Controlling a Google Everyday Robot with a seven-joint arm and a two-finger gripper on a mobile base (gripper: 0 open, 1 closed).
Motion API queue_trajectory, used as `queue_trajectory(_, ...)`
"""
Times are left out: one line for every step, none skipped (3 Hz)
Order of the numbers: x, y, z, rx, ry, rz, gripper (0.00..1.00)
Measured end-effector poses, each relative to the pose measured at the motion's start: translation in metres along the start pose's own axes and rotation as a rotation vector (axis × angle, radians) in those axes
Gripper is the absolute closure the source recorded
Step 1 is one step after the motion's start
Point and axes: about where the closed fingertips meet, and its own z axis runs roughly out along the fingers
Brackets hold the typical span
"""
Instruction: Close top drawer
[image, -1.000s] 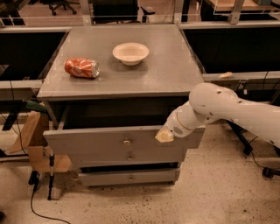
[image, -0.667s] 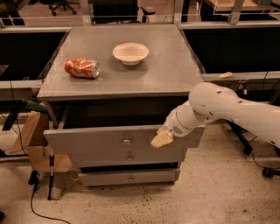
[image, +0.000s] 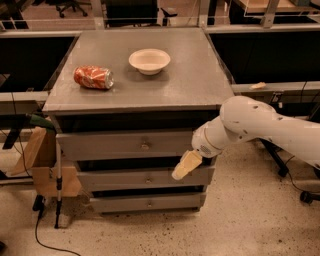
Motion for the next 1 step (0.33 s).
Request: queue_trajectory(0.0138,0.0063,-0.0008,-0.052,-0.004,0.013,0.00)
